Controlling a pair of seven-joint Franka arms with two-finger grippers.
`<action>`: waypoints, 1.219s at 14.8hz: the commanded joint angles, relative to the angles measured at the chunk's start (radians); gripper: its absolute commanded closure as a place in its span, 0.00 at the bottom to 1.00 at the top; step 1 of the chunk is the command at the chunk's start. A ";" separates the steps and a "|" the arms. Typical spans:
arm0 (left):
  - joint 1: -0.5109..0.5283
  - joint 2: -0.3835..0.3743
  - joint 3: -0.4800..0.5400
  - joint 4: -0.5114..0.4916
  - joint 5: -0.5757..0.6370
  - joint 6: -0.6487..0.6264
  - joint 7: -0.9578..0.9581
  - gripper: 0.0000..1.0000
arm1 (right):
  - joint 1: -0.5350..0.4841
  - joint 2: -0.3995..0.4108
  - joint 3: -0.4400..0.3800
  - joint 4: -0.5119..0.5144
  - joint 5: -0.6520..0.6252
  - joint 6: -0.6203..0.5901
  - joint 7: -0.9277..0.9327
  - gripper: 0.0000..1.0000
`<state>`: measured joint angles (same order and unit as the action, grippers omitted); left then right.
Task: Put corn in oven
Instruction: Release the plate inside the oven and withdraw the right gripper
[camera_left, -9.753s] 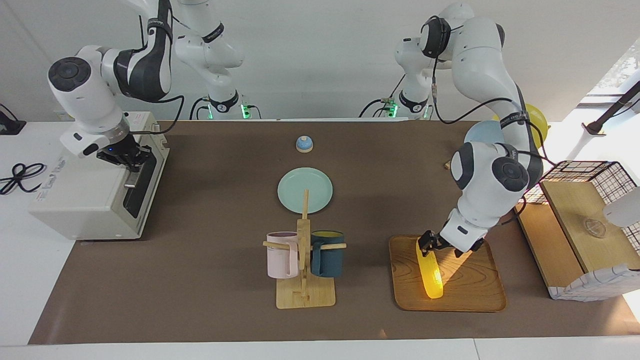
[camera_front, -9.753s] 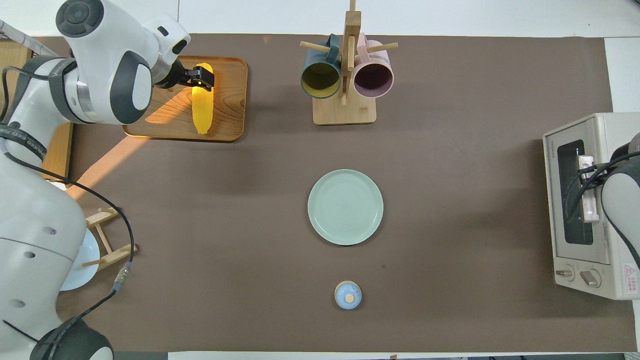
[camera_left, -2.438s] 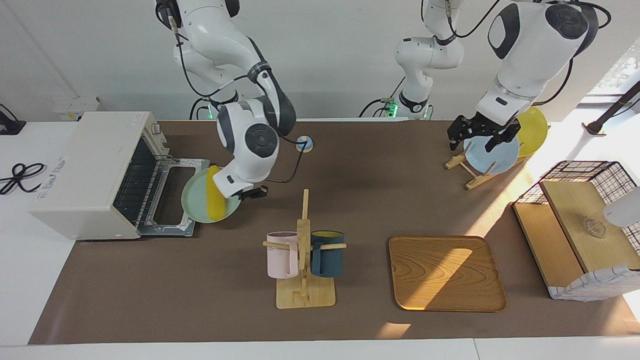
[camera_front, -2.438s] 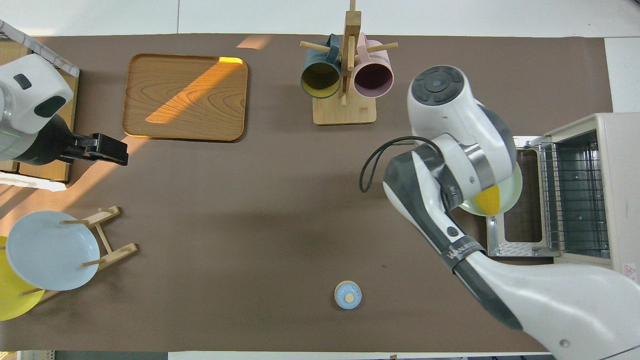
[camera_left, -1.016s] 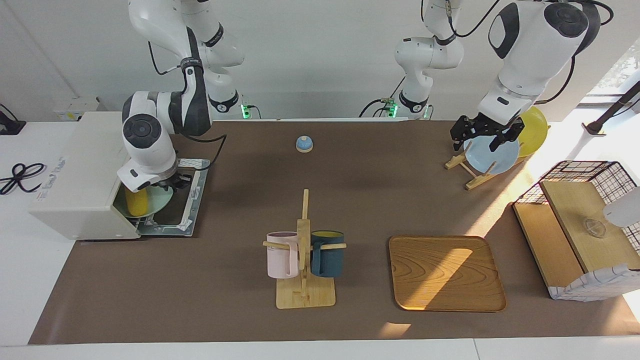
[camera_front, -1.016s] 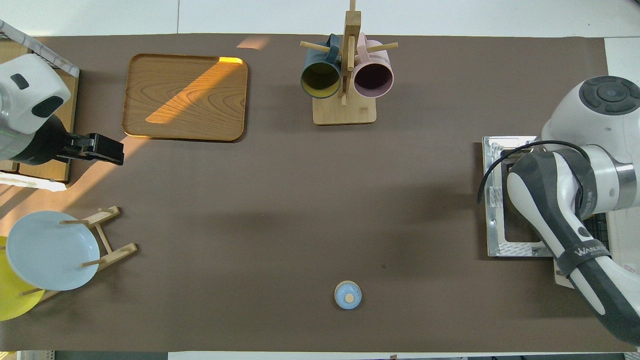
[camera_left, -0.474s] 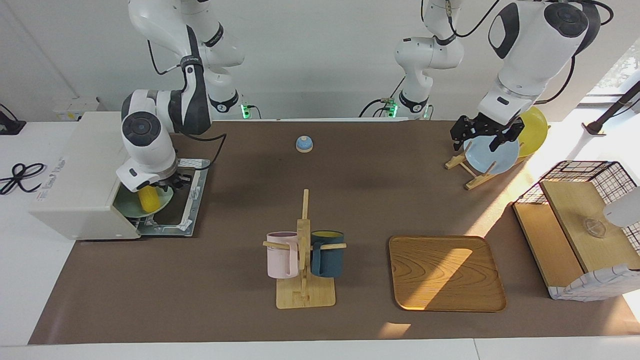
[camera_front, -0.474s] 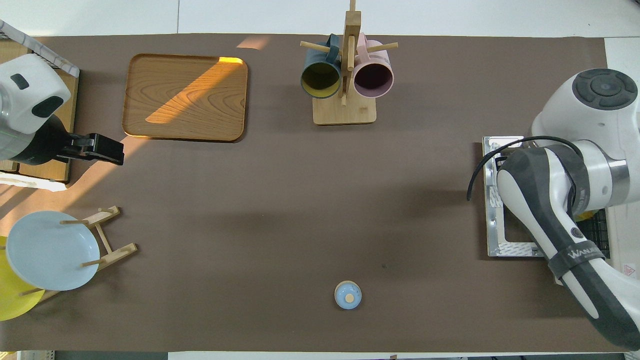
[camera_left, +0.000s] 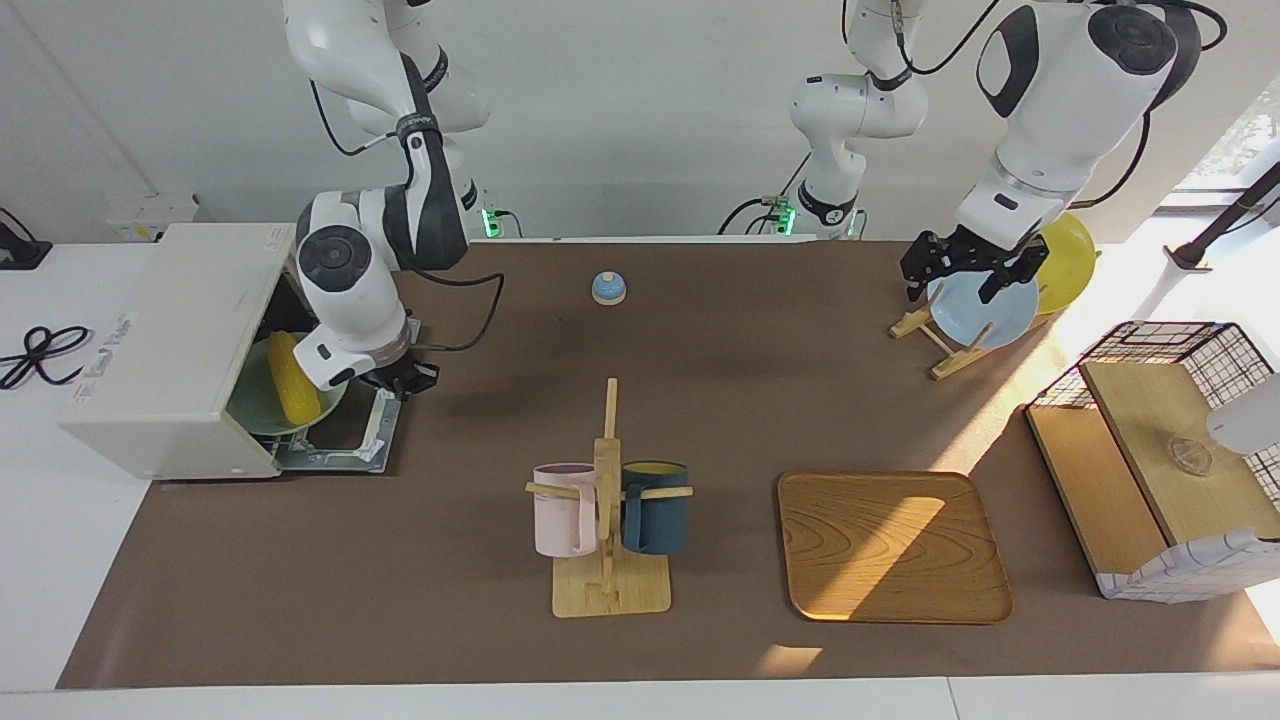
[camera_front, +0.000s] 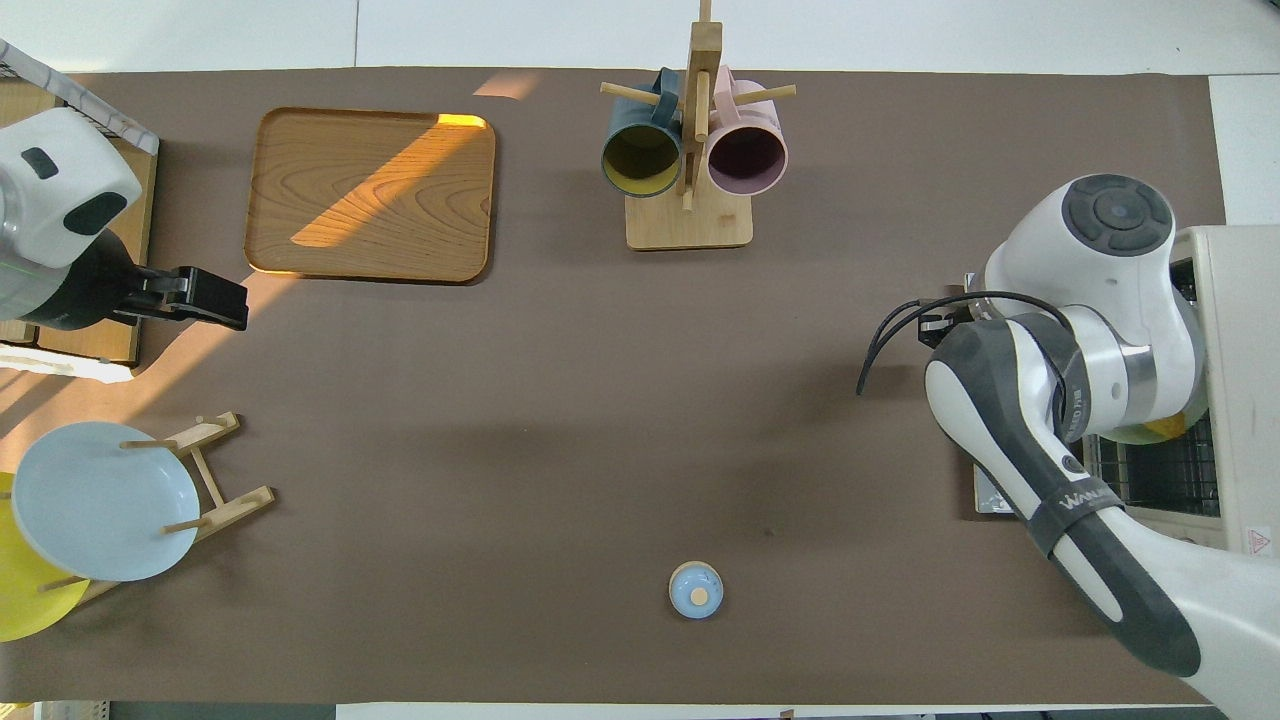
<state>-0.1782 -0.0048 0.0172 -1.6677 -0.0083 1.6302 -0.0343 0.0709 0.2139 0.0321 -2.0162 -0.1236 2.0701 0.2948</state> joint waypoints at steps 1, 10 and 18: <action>-0.004 -0.007 0.004 0.006 0.024 -0.015 0.002 0.00 | -0.013 -0.010 0.003 -0.079 0.015 0.065 0.021 0.99; -0.004 -0.007 0.004 0.006 0.024 -0.015 0.002 0.00 | -0.020 -0.021 0.002 -0.111 -0.051 0.036 0.010 1.00; -0.004 -0.007 0.004 0.006 0.024 -0.015 0.002 0.00 | -0.017 -0.019 0.002 -0.070 -0.243 -0.057 -0.046 1.00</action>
<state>-0.1782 -0.0048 0.0172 -1.6676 -0.0083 1.6302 -0.0343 0.0760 0.2182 0.0434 -2.1027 -0.2893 2.0777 0.2994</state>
